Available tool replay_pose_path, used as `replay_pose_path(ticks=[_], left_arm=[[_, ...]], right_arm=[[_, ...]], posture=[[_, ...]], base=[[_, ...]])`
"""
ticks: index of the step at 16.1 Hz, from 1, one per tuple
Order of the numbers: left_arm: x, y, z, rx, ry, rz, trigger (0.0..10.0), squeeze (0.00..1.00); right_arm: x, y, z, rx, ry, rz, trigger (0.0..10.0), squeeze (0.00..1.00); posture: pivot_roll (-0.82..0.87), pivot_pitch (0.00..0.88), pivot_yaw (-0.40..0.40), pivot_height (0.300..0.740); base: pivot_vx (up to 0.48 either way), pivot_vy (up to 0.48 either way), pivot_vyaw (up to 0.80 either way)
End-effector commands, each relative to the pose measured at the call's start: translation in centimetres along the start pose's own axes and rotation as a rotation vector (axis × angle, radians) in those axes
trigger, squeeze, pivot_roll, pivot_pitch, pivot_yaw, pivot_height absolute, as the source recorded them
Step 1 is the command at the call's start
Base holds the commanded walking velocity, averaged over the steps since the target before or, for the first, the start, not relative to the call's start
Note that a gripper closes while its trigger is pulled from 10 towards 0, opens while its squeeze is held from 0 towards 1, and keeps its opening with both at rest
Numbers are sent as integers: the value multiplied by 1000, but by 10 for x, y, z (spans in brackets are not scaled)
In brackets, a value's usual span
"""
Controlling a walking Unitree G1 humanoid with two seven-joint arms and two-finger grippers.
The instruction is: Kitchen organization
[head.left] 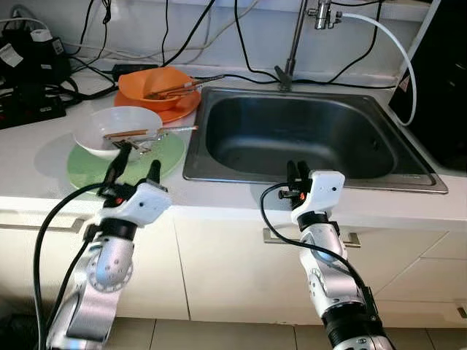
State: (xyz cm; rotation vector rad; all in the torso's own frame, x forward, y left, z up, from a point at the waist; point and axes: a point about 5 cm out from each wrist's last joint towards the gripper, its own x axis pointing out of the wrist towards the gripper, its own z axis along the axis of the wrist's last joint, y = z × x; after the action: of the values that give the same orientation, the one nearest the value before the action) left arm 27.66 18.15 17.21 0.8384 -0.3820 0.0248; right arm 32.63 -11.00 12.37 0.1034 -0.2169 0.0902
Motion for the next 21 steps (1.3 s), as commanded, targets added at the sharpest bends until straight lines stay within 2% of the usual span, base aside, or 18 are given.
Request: replay_pose_path(ticks=[1,7,13,16,21], left_arm=[[4,-4,1,22,-7,-47,10000,0],[17,-6,4,71,-18,-116,10000,0],[18,4,-3,133,31,-85,10000,0],[22,7,-4,164,45,-77,10000,0],[34,4,-7,190,64,-91,10000,0]], right_arm=[[2,-2,2,0,2,-11,10000,0],[2,-4,3,3,5,-26,10000,0],[4,-2,2,8,9,-22,10000,0],[5,-1,3,12,8,-21,10000,0],[5,-3,3,7,7,-30,10000,0]], posture=[[140,30,-10,740],[128,34,-8,740],[141,33,-13,740],[139,32,-11,740],[128,29,-12,740]], base=[[0,0,0],[0,0,0],[0,0,0],[0,0,0],[0,0,0]])
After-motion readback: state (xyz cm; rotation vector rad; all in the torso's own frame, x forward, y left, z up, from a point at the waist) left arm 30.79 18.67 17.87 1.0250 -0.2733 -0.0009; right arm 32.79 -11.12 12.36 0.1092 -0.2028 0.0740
